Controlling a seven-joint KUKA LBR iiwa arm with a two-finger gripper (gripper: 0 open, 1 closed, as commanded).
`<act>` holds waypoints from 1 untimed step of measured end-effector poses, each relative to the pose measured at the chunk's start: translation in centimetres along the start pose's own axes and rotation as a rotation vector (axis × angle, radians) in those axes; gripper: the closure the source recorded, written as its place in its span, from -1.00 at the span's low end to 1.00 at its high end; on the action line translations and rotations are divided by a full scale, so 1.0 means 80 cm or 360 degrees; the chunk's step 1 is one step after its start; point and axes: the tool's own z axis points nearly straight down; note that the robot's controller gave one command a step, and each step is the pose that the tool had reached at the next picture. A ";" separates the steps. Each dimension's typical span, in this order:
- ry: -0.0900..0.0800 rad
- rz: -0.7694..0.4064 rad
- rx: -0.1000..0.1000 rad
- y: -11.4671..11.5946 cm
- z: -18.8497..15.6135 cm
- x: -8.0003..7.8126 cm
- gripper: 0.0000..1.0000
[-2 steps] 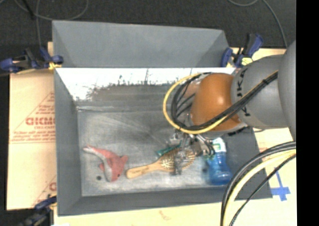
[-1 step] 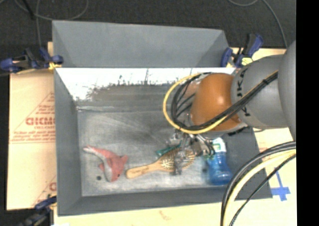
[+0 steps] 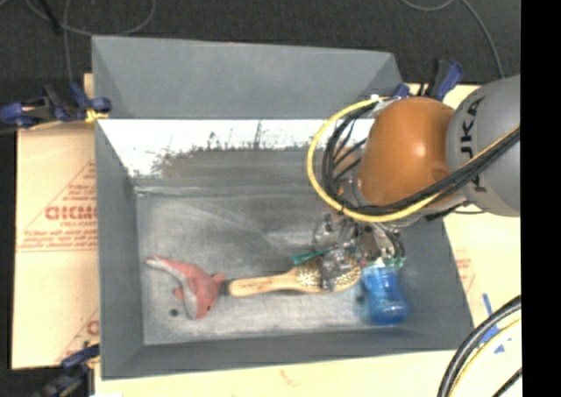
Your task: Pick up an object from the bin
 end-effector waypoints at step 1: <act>0.0000 -0.0001 0.0000 0.000 0.000 0.000 1.00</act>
Offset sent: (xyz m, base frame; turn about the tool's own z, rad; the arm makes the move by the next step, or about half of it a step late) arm -0.0003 -0.0036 0.0077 0.0046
